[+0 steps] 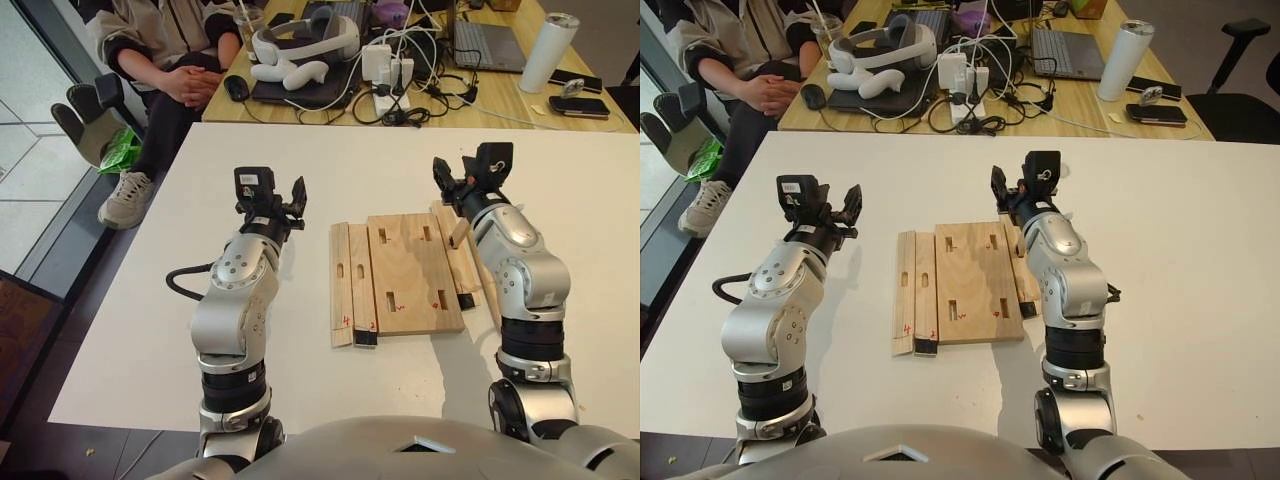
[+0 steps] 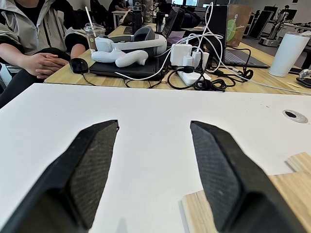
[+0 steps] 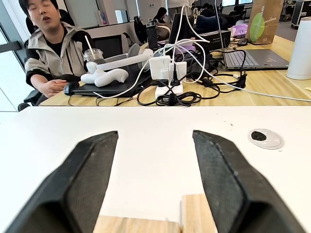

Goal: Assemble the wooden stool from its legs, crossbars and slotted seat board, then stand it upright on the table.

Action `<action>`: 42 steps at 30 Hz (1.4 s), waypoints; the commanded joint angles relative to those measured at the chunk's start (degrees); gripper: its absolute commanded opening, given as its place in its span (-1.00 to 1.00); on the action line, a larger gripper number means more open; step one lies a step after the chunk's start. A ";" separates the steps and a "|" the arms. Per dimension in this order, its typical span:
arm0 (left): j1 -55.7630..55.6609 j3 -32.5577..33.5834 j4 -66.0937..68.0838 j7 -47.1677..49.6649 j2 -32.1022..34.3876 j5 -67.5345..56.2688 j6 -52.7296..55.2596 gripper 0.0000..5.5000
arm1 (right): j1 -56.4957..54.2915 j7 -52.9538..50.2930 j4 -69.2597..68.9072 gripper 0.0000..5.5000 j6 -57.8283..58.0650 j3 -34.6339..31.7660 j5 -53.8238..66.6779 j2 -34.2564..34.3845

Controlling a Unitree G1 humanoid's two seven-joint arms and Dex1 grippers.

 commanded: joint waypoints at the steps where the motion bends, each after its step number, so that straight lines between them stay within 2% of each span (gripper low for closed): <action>1: -0.24 -0.24 0.19 0.02 0.34 -0.11 0.18 0.00 | 2.07 0.29 1.60 0.03 1.34 -0.11 0.49 0.77; 5: -0.25 -0.27 0.16 0.15 0.08 -0.01 0.05 0.00 | -0.85 1.69 -3.07 0.03 -5.49 -1.50 3.09 3.13; 9: -0.23 0.06 0.12 0.19 0.18 0.00 0.04 0.00 | -2.26 -1.29 -8.59 0.03 -9.48 -6.51 6.52 5.53; 12: 0.24 0.06 -0.25 0.44 -0.03 0.08 0.03 0.00 | -1.13 -6.88 -9.14 0.03 -10.02 -10.86 4.51 4.64; 15: 0.43 0.05 -0.43 0.70 -0.20 0.03 0.01 0.00 | 2.95 -9.84 -8.37 0.03 -8.17 -11.20 0.55 2.59; 20: 0.24 -0.22 -0.21 0.67 -0.23 -0.09 0.04 0.00 | 7.62 -9.54 -7.31 0.03 -1.49 -7.54 0.11 3.61; 24: 0.24 -0.23 -0.22 0.56 -0.10 -0.11 0.11 0.00 | 9.74 -0.98 -10.52 0.03 5.59 0.26 5.73 3.67; 27: 0.31 -0.34 -0.31 0.77 -0.31 -0.04 0.12 0.00 | 10.51 2.56 -13.31 0.03 9.61 2.70 9.13 3.21; 30: 0.47 -0.51 -0.41 0.93 -0.56 -0.04 0.12 0.00 | 7.37 0.39 -13.87 0.03 6.93 -1.56 10.06 4.92; 34: 0.54 -0.70 -0.46 1.09 -0.71 -0.09 0.11 0.00 | 0.78 -3.68 -9.52 0.26 4.00 -7.86 8.56 3.38; 37: 0.53 -0.62 -0.47 1.18 -0.72 -0.11 0.18 0.00 | -3.82 -7.43 -3.94 0.44 8.51 -11.03 8.16 2.59; 42: 0.33 -0.94 -0.16 1.26 -0.91 -0.06 0.13 0.00 | -13.39 -12.89 10.47 0.44 21.35 -13.97 7.90 2.71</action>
